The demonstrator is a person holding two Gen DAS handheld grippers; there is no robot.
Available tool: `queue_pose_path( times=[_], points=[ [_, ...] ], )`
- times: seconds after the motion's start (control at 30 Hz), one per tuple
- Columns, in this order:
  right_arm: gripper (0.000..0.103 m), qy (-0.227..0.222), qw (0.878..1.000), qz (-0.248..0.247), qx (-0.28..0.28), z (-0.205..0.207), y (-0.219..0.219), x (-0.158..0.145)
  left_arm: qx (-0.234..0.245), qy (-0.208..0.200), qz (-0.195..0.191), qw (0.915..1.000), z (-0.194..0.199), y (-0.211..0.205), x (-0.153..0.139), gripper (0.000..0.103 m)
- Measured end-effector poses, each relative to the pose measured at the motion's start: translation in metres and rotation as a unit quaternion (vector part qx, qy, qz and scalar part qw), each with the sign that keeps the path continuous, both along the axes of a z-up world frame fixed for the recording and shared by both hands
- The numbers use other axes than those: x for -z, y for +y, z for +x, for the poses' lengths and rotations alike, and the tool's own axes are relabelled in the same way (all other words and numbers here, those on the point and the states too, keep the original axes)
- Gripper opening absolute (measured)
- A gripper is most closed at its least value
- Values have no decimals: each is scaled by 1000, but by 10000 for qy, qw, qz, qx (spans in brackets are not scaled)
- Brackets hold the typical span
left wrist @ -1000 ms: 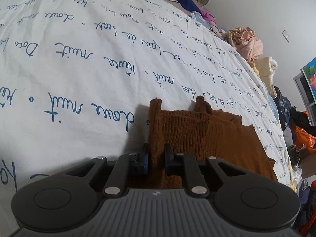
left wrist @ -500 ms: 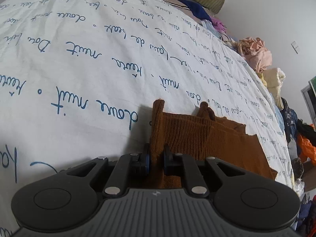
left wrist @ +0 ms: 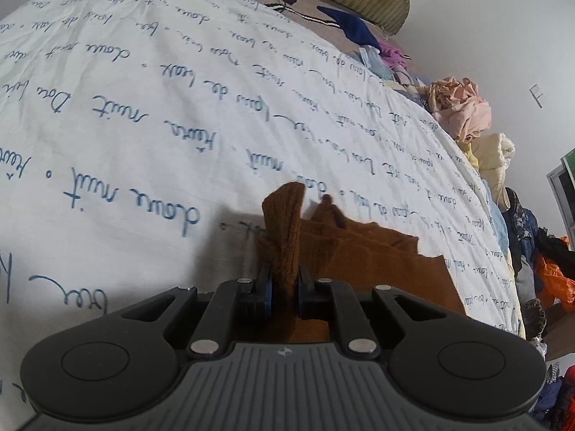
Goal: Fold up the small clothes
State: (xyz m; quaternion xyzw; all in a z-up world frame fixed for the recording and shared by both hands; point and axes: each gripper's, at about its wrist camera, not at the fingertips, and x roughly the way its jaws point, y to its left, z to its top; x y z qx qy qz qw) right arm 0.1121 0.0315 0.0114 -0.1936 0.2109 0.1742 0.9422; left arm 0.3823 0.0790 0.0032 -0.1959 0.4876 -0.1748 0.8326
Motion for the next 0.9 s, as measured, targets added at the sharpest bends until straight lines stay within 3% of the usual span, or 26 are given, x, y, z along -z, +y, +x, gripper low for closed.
queue_pose_path(
  times=[0.37, 0.77, 0.9],
  points=[
    [8, -267, 9988, 347, 236, -3, -54, -18, 31, -126, 113, 9999, -4, -53, -30, 12],
    [8, -445, 9947, 591, 716, -9, -145, -22, 381, -388, 326, 9980, -8, -180, -55, 6],
    [8, -236, 9900, 928, 1035, -6, -188, -19, 637, -381, 143, 9971, -15, -219, -56, 6]
  ],
)
